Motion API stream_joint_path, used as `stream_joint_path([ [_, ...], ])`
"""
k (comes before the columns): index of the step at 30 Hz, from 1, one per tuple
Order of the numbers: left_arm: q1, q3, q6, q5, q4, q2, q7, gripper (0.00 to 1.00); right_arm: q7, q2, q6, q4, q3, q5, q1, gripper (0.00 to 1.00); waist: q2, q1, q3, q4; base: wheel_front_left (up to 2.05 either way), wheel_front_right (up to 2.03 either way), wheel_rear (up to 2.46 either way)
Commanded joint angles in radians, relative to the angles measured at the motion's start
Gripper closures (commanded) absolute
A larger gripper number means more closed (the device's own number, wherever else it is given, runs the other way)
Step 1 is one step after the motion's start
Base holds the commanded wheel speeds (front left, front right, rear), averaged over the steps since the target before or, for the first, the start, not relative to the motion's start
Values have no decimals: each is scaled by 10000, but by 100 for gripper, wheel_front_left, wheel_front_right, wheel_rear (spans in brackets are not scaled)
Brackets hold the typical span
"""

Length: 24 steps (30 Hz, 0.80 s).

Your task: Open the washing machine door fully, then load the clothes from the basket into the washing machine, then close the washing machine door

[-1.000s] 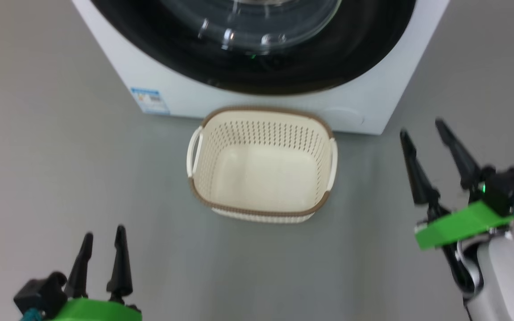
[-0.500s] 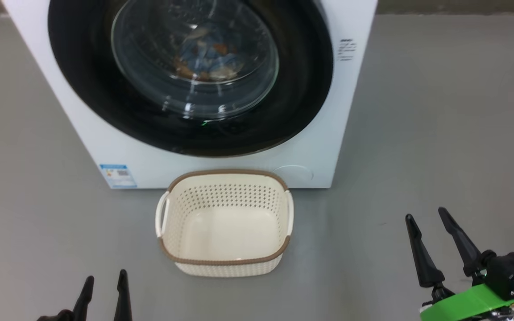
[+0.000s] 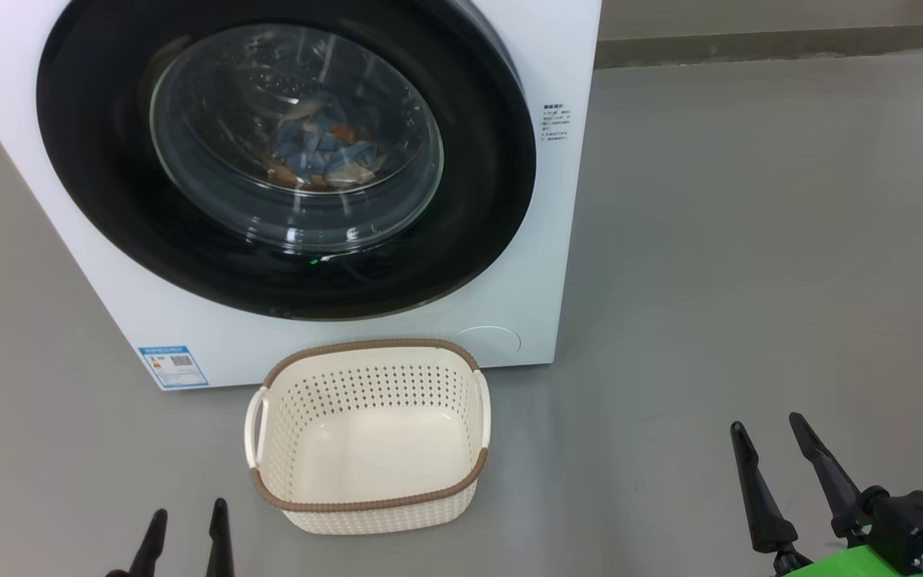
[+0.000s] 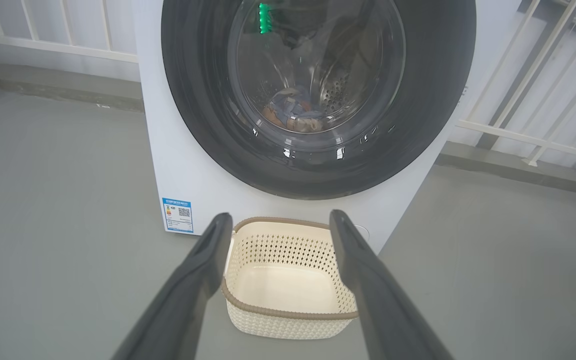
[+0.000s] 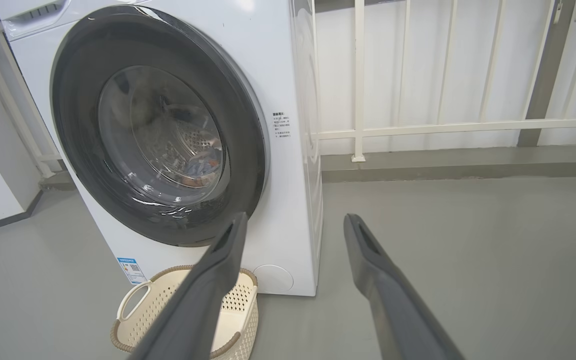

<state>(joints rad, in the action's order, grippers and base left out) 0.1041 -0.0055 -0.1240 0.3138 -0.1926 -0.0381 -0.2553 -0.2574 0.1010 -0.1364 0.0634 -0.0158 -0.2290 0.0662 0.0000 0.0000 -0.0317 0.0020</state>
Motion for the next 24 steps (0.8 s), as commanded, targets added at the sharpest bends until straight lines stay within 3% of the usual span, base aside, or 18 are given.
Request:
stream_joint_path([
  [1, -161, 365, -40, -111, 293, -122, -65, 0, -44, 66, 57, -171, 172, 132, -52, 0, 0, 0, 28, -14, 0, 0, 0],
  [24, -212, 693, -61, -279, 267, -122, -65, 0, -44, -208, 57, 91, -12, 229, -186, 0, 0, 0, 223, 209, 0, 0, 0],
])
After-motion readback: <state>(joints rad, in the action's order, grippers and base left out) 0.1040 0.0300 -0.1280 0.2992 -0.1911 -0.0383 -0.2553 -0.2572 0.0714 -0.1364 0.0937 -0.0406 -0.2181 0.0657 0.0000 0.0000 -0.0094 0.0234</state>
